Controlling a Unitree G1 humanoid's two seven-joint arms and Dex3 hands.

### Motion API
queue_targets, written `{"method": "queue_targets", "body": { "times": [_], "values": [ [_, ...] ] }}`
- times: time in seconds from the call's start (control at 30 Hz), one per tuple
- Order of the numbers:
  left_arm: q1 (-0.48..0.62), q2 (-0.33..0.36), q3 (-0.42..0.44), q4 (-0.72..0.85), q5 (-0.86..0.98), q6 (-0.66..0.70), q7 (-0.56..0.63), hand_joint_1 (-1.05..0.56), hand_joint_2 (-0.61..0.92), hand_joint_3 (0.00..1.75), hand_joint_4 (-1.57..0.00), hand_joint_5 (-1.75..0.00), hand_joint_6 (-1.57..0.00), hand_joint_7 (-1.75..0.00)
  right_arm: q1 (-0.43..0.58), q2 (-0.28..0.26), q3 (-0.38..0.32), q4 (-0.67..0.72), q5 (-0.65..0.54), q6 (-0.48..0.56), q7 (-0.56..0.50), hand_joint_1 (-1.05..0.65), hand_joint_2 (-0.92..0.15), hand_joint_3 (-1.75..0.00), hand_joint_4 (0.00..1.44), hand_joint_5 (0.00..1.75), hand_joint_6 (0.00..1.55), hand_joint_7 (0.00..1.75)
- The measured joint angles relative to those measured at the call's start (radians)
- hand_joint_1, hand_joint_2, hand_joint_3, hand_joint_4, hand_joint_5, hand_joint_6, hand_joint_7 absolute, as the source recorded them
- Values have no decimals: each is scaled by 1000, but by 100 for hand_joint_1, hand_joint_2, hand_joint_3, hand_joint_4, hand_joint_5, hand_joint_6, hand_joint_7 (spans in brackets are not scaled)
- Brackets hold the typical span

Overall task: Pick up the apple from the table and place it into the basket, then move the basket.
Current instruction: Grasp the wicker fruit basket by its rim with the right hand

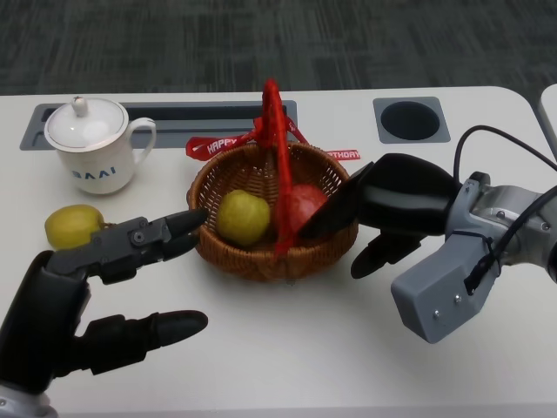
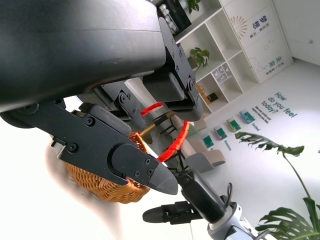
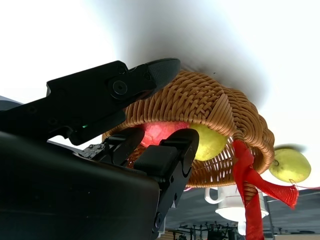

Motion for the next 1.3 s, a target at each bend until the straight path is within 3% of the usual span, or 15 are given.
{"method": "queue_targets", "body": {
  "times": [0.33, 0.53, 0.73, 0.83, 1.0, 1.3],
  "values": [
    [-6, -37, -8, -1, 47, -4, 29, -51, 81, 1, -86, 0, -76, 0, -36, 34, 105, 23, -44, 98, 3, -65, -87, -1, 89, 2, 78, 1],
    [-10, -57, -10, -20, 69, -4, 51, -51, 82, 1, -84, 0, -75, 0, -55, 64, 145, 31, -55, 161, 32, -57, -88, -1, 101, 4, 85, 3],
    [-12, -60, -8, -43, 65, -5, 54, -48, 84, 1, -83, 0, -75, 0, -50, 111, 229, 36, -129, 204, 14, -49, -91, -3, 113, 6, 90, 2],
    [-14, -66, -8, -42, 60, -9, 58, -48, 85, 1, -82, 0, -74, 0, -58, 132, 235, 36, -133, 214, 30, -41, -92, -10, 117, 6, 91, 2],
    [-19, -75, -8, -43, 59, -8, 60, -49, 85, 0, -83, 0, -74, 0, -85, 168, 244, 35, -133, 261, 118, -20, -82, -1, 115, 3, 92, 0],
    [-29, -94, -4, -47, 56, -11, 70, -49, 85, 0, -85, -1, -76, -1, -99, 186, 277, 31, -163, 278, 90, -18, -83, -1, 114, 2, 91, 1]
  ]
}}
